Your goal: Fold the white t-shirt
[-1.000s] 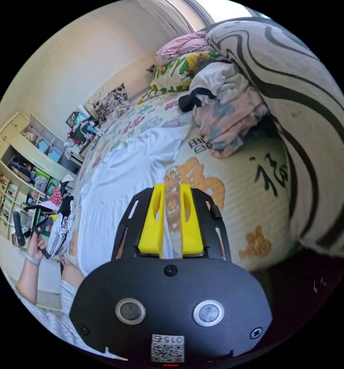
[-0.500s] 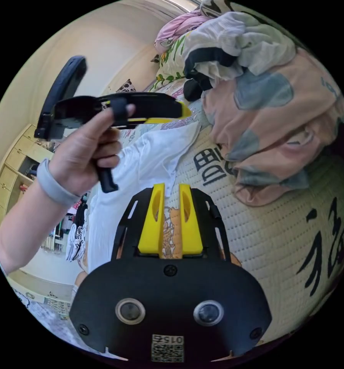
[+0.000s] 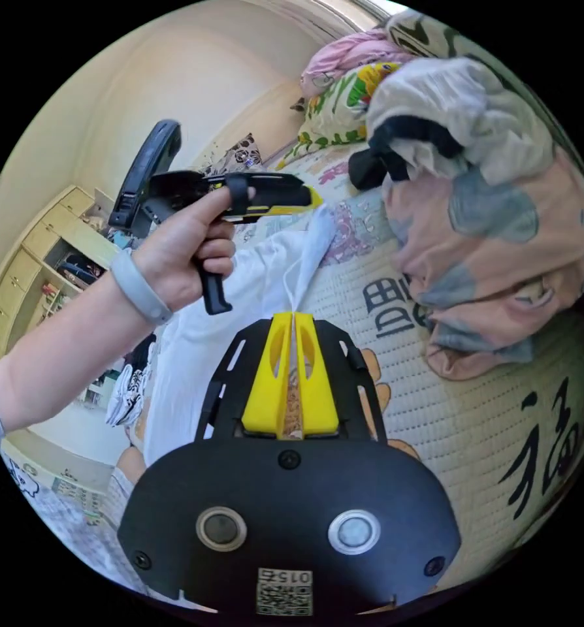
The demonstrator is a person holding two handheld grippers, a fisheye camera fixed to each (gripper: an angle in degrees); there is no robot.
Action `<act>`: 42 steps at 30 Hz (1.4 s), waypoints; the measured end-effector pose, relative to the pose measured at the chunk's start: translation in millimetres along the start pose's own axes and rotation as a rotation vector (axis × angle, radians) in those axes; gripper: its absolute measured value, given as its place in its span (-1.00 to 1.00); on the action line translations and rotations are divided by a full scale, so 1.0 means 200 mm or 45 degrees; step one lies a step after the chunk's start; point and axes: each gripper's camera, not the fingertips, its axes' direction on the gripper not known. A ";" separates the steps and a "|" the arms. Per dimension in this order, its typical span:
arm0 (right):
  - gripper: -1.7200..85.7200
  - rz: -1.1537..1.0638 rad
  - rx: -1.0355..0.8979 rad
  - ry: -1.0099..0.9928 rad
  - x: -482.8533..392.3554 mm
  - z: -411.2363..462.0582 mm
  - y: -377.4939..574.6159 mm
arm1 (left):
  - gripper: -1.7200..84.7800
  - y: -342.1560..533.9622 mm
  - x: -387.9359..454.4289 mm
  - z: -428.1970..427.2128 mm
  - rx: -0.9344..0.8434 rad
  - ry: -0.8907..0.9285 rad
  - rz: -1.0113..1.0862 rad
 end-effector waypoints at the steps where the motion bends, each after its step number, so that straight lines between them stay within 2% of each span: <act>1: -0.96 -0.039 0.014 0.000 -0.04 -0.01 -0.01 | -0.96 0.01 -0.04 -0.05 0.034 0.023 -0.022; 5: -0.96 -0.177 0.006 -0.027 -0.18 0.01 -0.05 | -0.96 0.14 -0.39 -0.34 0.217 0.124 -0.210; 9: -0.96 -0.283 -0.113 -0.101 -0.36 0.16 -0.03 | -0.97 0.42 -0.77 -0.46 0.299 0.229 -0.475; 13: -0.95 -0.354 -0.258 -0.041 -0.47 0.35 0.04 | -0.97 0.65 -0.99 -0.43 0.281 0.232 -0.674; 17: -0.93 -0.378 -0.408 -0.028 -0.50 0.45 0.08 | -0.96 0.80 -1.11 -0.38 0.164 0.096 -0.821; 20: -0.89 -0.367 -0.316 0.084 -0.47 0.38 0.06 | -0.92 0.78 -1.10 -0.45 0.245 0.043 -0.779; 23: -0.85 -0.299 -0.171 0.193 -0.41 0.32 -0.02 | -0.84 0.60 -1.02 -0.48 0.268 0.023 -0.590; 27: -0.81 -0.277 -0.254 0.146 -0.38 0.41 -0.09 | -0.78 0.26 -0.85 -0.37 0.166 -0.031 -0.330; 30: -0.84 -0.312 -0.281 0.240 -0.39 0.49 -0.06 | -0.78 0.09 -0.75 -0.23 0.105 -0.062 -0.228; 32: -0.88 -0.326 -0.263 0.241 -0.40 0.50 -0.06 | -0.77 0.01 -0.70 -0.14 0.045 -0.081 -0.190; 36: -0.94 -0.350 -0.295 0.234 -0.39 0.52 -0.06 | -0.80 -0.06 -0.69 0.02 -0.064 -0.287 -0.236; 42: -0.92 -0.294 -0.305 0.173 -0.36 0.51 -0.09 | -0.79 -0.05 -0.69 -0.03 0.030 -0.270 -0.170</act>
